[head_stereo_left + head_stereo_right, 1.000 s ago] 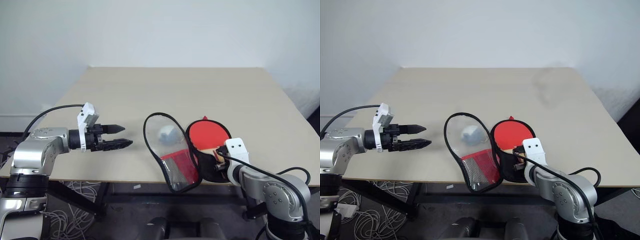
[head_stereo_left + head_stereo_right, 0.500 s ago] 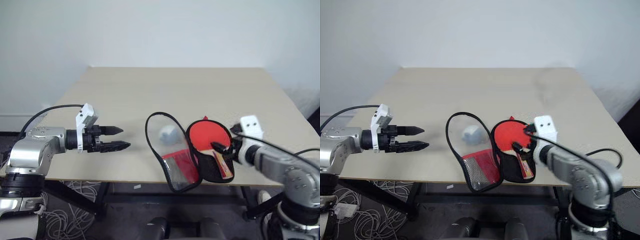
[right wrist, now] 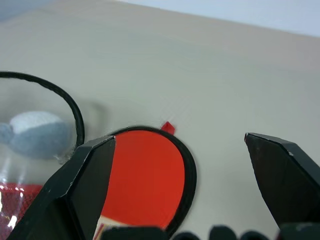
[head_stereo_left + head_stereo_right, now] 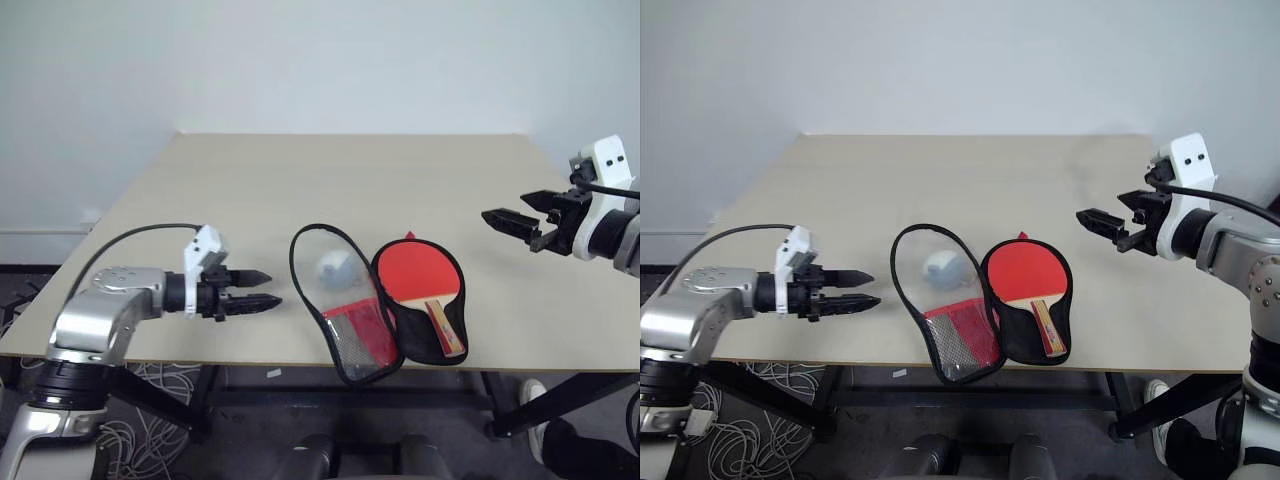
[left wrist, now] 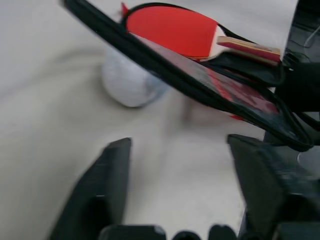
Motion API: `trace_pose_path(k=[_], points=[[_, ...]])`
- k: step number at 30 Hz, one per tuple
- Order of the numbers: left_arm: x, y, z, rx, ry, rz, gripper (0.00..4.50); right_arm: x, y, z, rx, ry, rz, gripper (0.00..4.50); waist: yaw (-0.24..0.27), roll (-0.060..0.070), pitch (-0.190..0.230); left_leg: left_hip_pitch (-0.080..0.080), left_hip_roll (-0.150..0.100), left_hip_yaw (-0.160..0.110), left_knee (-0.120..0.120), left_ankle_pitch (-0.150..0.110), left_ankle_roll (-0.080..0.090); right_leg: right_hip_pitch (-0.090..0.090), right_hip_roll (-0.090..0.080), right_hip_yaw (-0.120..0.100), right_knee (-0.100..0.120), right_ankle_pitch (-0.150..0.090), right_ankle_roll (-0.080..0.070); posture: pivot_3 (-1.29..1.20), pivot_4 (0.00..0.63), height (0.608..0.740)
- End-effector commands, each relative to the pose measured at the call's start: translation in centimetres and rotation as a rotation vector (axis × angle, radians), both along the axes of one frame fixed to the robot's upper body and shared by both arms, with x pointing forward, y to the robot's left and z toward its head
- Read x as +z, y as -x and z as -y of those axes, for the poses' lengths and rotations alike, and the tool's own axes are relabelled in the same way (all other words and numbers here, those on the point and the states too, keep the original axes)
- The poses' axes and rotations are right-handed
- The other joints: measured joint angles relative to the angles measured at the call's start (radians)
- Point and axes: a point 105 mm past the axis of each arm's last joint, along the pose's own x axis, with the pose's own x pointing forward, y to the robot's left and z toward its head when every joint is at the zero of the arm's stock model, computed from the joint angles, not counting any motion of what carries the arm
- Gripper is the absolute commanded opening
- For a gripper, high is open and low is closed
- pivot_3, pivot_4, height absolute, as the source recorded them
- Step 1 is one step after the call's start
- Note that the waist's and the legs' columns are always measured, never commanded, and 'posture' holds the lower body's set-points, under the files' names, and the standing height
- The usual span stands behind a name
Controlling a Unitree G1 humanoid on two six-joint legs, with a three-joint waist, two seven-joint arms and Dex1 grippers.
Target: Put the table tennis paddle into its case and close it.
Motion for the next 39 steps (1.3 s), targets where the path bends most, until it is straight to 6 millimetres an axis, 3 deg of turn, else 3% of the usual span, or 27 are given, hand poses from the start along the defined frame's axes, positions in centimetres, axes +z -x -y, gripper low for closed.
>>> trace_pose_path(k=[1,4,11,20,23,27,31,36,39], points=[[1.0,-0.2,1.0,-0.011,0.004,0.055,1.75,2.4,0.1,0.1,0.012,0.027,0.094,4.50,0.000,0.000,0.000,0.000,0.000,0.000,0.000,0.000,0.000,0.000,0.000,0.000,0.000,0.000,0.000,0.00,0.000,0.698],[0.4,-0.9,1.8,-0.006,-0.006,0.066,0.71,2.8,0.2,0.1,0.011,0.031,0.103,4.50,0.001,-0.001,0.000,0.000,0.000,0.000,0.000,0.000,0.000,0.000,0.000,0.000,0.000,0.000,0.000,0.00,0.000,0.698],[1.5,-2.2,5.0,-0.078,0.062,0.103,0.71,2.8,0.0,0.2,-0.015,0.026,0.109,4.50,0.002,-0.001,0.000,-0.002,-0.001,0.000,0.004,-0.001,0.002,0.001,0.000,-0.001,0.000,0.000,0.000,0.00,0.000,0.698],[5.0,-4.0,12.4,-0.207,0.205,0.182,0.71,2.3,-0.1,0.6,-0.039,0.025,0.105,4.50,0.003,-0.002,0.000,-0.002,-0.001,-0.001,0.008,-0.002,0.003,0.005,0.000,-0.003,-0.001,0.001,0.001,0.00,0.000,0.698],[5.0,-3.4,15.7,-0.281,0.254,0.155,0.71,2.6,-0.2,1.0,-0.045,0.044,0.114,4.50,0.003,-0.002,0.000,-0.002,-0.002,-0.001,0.009,-0.001,0.006,0.007,0.000,-0.003,-0.001,0.001,0.002,0.00,0.000,0.698],[3.3,-3.1,18.8,-0.275,0.237,0.140,0.71,3.0,-0.5,1.6,-0.059,0.064,0.125,4.50,-0.001,-0.002,0.000,-0.002,-0.002,0.000,0.011,-0.002,0.008,0.009,0.000,-0.003,-0.002,0.001,0.003,0.00,0.000,0.698],[2.4,-2.1,19.5,-0.272,0.247,0.110,0.71,2.9,-0.5,1.7,-0.059,0.073,0.124,4.50,-0.001,-0.002,0.000,-0.001,-0.002,0.000,0.011,-0.002,0.008,0.008,0.000,-0.003,-0.002,0.001,0.004,0.00,0.000,0.698],[2.0,0.0,18.4,-0.231,0.289,0.017,0.71,2.1,-0.2,2.0,-0.070,0.074,0.103,4.50,0.001,-0.002,0.000,-0.002,-0.002,-0.001,0.011,-0.002,0.008,0.009,0.000,-0.003,-0.002,0.001,0.004,0.00,0.000,0.698],[1.5,1.1,17.5,-0.179,0.267,-0.046,1.28,1.8,-0.1,1.7,-0.067,0.071,0.098,4.50,0.001,-0.002,0.000,-0.001,-0.002,-0.001,0.012,-0.002,0.008,0.009,0.000,-0.003,-0.002,0.001,0.004,0.00,0.000,0.698]])
